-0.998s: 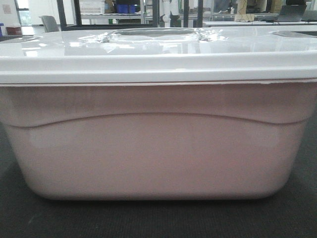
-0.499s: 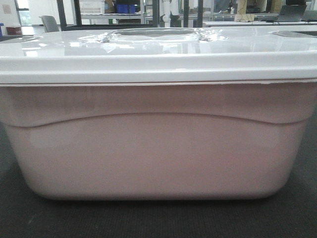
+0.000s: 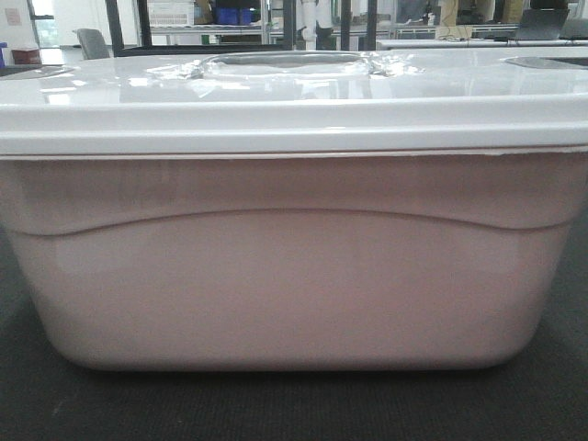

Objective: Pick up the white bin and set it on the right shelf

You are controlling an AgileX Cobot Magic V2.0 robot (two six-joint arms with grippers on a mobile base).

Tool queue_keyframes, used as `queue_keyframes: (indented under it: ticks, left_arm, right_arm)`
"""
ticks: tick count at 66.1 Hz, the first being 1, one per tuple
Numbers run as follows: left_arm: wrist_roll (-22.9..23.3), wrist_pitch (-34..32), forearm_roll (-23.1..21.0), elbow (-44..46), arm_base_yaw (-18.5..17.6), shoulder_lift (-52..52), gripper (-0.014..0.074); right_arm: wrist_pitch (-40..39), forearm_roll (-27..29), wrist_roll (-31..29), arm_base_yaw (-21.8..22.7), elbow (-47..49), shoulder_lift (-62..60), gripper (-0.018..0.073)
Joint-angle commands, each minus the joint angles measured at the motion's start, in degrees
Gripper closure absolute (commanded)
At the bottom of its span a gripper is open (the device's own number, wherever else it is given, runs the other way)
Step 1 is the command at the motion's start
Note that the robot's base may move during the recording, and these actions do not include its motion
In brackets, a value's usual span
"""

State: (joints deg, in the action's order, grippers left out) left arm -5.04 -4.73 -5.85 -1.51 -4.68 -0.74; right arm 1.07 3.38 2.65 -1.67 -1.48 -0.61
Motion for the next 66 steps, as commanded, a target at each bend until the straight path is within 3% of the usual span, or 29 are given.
queue_keyframes:
  ticks: [1, 10, 24, 37, 45, 66]
  left_arm:
    - [0.6, -7.2, -1.2, 4.6, -0.4, -0.4, 0.0713]
    - [0.6, -0.6, -1.2, 12.7, -0.4, 0.3, 0.0713]
    - [0.6, 17.7, -1.2, 27.7, -0.4, 8.3, 0.0713]
    - [0.6, 30.0, -1.4, 39.3, -0.4, 22.9, 0.0713]
    - [0.6, 36.9, -3.6, 45.9, -0.4, 32.7, 0.0713]
    - [0.6, 63.3, -5.8, 60.6, -0.4, 54.8, 0.0713]
  right_arm:
    - [-4.5, -0.4, -0.2, -0.1, 5.0, -1.0, 0.0503]
    - [6.8, -0.4, -0.2, -0.1, 15.4, 0.1, 0.0503]
    - [23.3, -0.4, -0.2, -0.1, 29.3, 9.2, 0.0503]
    - [33.7, -0.4, -0.2, -0.1, 40.1, 23.8, 0.0503]
    - [39.8, -0.4, -0.2, -0.1, 46.4, 33.8, 0.0503]
    - [58.1, -0.4, -0.2, -0.1, 61.2, 54.6, 0.0503]
